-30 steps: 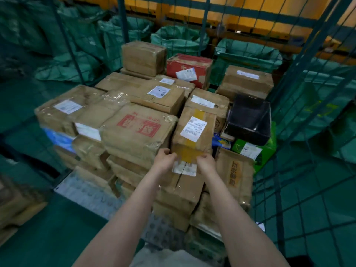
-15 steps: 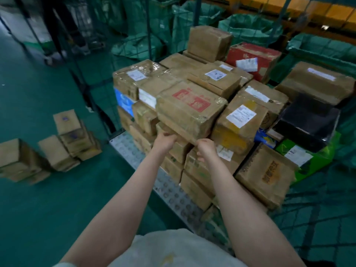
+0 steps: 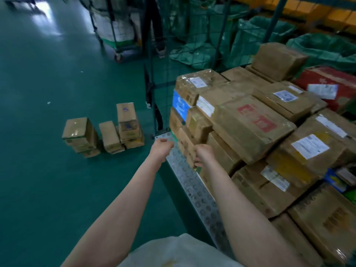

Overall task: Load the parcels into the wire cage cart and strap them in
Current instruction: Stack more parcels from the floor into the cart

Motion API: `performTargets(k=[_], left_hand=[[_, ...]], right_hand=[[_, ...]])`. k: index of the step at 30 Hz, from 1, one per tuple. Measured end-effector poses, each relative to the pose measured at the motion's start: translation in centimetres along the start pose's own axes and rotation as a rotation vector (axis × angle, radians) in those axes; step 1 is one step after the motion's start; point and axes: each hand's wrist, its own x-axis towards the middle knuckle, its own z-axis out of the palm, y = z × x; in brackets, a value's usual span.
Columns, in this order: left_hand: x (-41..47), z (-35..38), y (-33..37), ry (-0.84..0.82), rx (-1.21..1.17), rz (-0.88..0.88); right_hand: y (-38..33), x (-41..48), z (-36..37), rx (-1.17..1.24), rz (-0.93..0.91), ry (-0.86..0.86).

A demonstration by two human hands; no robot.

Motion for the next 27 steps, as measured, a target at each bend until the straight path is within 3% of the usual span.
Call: performTargets(k=[20,27], left_hand=[[2.5,-24.5,-6.2,0.238,-0.118,-0.044],[3.4,-28.5,-8.5,0.306,-0.145,-0.085]], right_hand=[[-4.4,-4.8,24.9,-0.105,0.028,-0.224],[-5.4,-5.1,30.5,-0.184,0.031,-0.304]])
